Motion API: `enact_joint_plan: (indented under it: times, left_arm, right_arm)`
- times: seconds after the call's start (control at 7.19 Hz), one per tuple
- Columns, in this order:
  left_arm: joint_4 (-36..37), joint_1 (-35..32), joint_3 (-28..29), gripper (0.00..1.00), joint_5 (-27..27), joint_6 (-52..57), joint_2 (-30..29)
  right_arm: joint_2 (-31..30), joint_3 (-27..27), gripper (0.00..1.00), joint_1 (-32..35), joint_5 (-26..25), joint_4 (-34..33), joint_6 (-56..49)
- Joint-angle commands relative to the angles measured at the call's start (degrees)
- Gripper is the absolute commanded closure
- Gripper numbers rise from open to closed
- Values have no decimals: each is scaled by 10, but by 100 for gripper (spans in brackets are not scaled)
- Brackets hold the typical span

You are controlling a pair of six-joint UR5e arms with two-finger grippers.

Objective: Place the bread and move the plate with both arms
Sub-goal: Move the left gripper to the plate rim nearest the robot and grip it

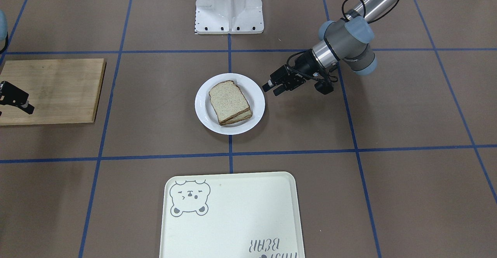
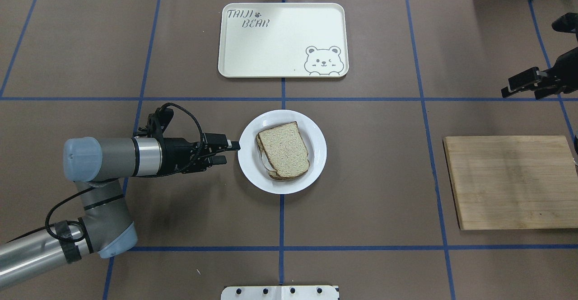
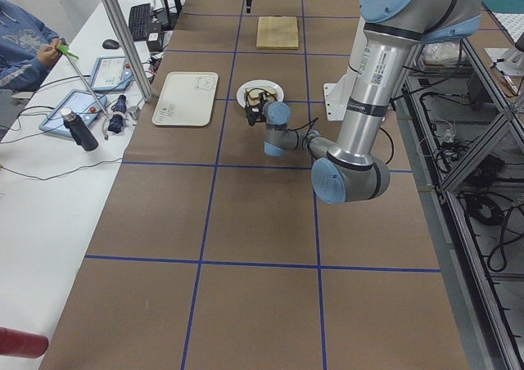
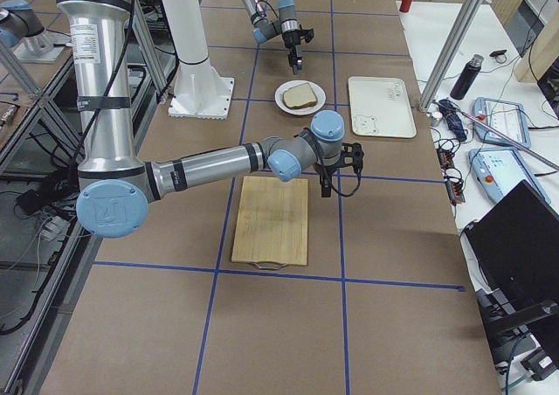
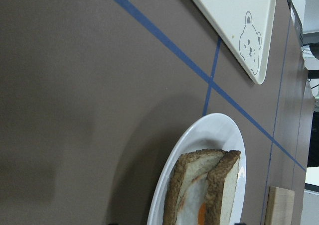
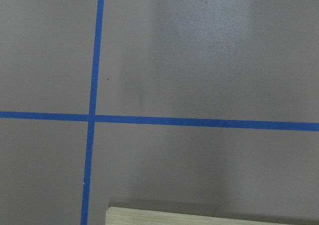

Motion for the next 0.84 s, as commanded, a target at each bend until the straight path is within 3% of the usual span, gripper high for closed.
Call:
enact_joint_plan:
  times: [0.0,0.28,0.7]
  left_arm:
    - [-2,10,14,32,5,0,-8]
    - [-1,16,26,41,13,-1,-25]
    - [-1,30,30,44,33,3,-25]
  right_arm:
    - [-2,0,1,0,-1,0,0]
    - [-8,2,1,0,-1,3,0]
    - [-8,0,1,-1,-1,3,0]
